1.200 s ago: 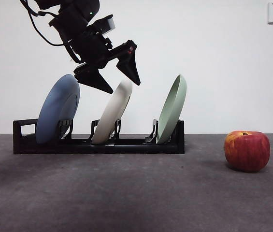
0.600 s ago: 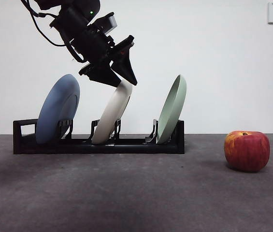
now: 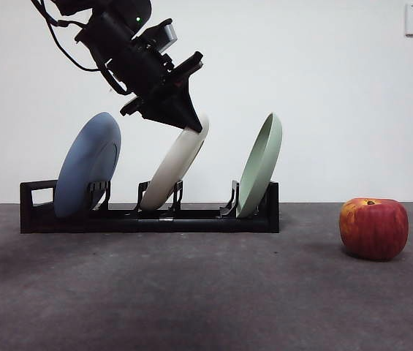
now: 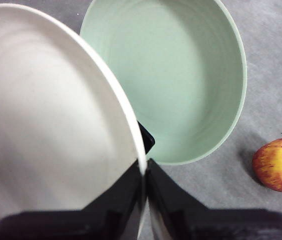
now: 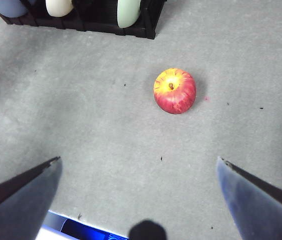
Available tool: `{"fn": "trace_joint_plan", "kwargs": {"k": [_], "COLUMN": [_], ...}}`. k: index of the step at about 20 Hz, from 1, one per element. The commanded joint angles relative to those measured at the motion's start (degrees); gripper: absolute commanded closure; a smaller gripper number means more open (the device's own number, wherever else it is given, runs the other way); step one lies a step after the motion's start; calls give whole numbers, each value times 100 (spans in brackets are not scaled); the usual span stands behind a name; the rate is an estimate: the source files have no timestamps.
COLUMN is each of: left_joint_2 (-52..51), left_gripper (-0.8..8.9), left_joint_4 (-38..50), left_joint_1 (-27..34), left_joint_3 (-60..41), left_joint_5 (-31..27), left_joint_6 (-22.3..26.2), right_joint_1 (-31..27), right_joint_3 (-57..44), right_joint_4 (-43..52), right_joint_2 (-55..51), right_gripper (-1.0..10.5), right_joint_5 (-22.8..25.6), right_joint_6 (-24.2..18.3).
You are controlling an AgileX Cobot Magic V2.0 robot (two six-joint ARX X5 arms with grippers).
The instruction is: Take the yellow plate from the plate rack,put the plate on the table,take the apple from the table,put the apple in the plate
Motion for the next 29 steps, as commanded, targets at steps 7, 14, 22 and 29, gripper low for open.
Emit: {"fn": "trace_joint_plan", "kwargs": {"k": [7,14,22,29], "left_joint_2": [-87,-780,-2382,-2813], "left_gripper": [822,821,819,819], "left_joint_4": [-2,-227,-2299,-4035], "left_joint_1": [170,271,-367,-2529], "left_joint_3": [142,221,221,111], "left_joint_5": [949,1397,-153,-3045], "left_joint_6": [-505,-579,1224,1762], "right_joint_1": [4,4,4,4], "right_joint_3": [24,24,24,24], "right_joint_4": [20,118,326,647], "right_joint_2": [-4,-2,-2,2], "right_gripper": [321,321,321,321], "right_joint_5": [-20,-20,-20,-83], "right_joint_6": [22,20,22,109]}}
